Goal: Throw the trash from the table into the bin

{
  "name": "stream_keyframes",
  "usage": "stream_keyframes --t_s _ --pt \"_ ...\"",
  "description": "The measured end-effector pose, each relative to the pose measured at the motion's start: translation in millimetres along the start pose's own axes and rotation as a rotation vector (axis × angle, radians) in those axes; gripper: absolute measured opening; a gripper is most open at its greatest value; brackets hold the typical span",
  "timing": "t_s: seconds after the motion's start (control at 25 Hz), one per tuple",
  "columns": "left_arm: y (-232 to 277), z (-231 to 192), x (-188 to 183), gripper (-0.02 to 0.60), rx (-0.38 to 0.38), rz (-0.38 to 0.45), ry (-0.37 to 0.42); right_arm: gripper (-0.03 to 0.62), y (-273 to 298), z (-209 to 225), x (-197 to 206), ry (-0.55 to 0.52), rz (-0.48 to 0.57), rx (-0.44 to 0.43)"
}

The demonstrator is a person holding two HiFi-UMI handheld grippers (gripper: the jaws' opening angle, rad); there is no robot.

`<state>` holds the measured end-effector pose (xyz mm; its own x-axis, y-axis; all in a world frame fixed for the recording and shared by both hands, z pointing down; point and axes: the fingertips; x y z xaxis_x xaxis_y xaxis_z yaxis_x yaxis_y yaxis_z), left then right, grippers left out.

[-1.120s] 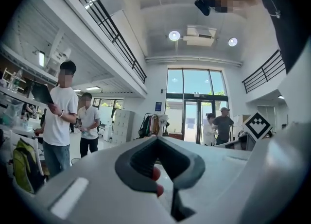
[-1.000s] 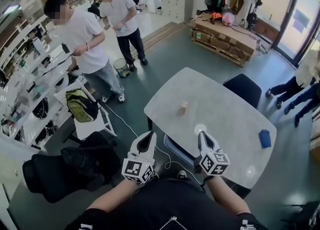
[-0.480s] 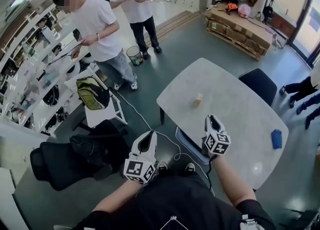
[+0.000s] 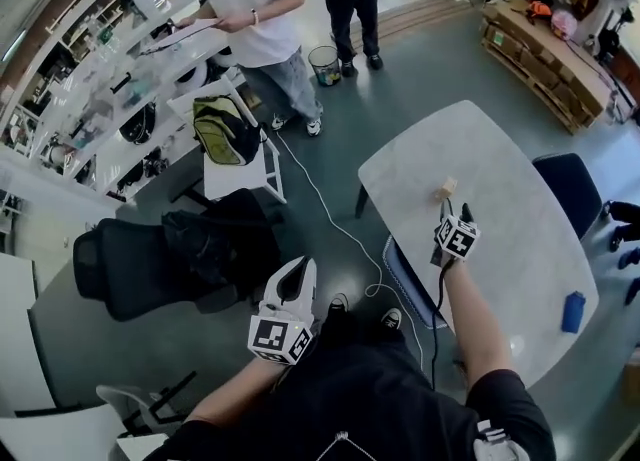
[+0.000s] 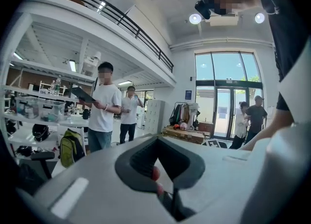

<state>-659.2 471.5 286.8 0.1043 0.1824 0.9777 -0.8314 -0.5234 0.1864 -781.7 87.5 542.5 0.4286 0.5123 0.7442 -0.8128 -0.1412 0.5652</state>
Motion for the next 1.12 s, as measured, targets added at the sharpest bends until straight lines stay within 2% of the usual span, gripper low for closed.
stream_keyframes --t_s 0.28,0.48,0.68,0.72,0.8,0.96,1.12 --pt "-20.4 -14.2 32.8 0.0 -0.08 -0.088 -0.023 0.302 68.9 5.1 14.1 0.003 -0.057 0.116" --pt "-33.6 -13.5 33.5 0.0 -0.118 -0.128 -0.026 0.31 98.8 17.3 13.6 -0.007 -0.089 0.198" --pt "-42.4 -16.1 45.7 0.0 -0.132 -0.167 -0.037 0.311 119.2 26.9 8.8 -0.086 -0.12 0.281" --pt "-42.7 -16.7 46.8 0.0 -0.133 -0.171 -0.035 0.303 123.2 26.9 10.7 -0.089 -0.135 0.286" --pt "-41.3 -16.9 44.5 0.0 -0.129 -0.174 -0.025 0.236 130.3 24.0 16.6 -0.081 -0.175 0.269" --pt "-29.3 -10.1 30.7 0.0 -0.093 -0.153 0.005 0.218 115.1 32.4 1.4 -0.122 -0.172 0.281" --pt "-10.0 2.7 20.6 0.0 -0.027 -0.106 0.026 0.216 75.2 31.3 -16.2 -0.119 -0.107 0.211"
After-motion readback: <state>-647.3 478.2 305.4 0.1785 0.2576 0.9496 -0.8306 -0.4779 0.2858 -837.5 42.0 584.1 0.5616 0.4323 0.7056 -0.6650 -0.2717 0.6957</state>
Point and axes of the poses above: the fingertips, and each gripper's own axes: y forward along the fingers, z to its right, x out of its underside, and after that the axes turned 13 degrees about y, right-handed
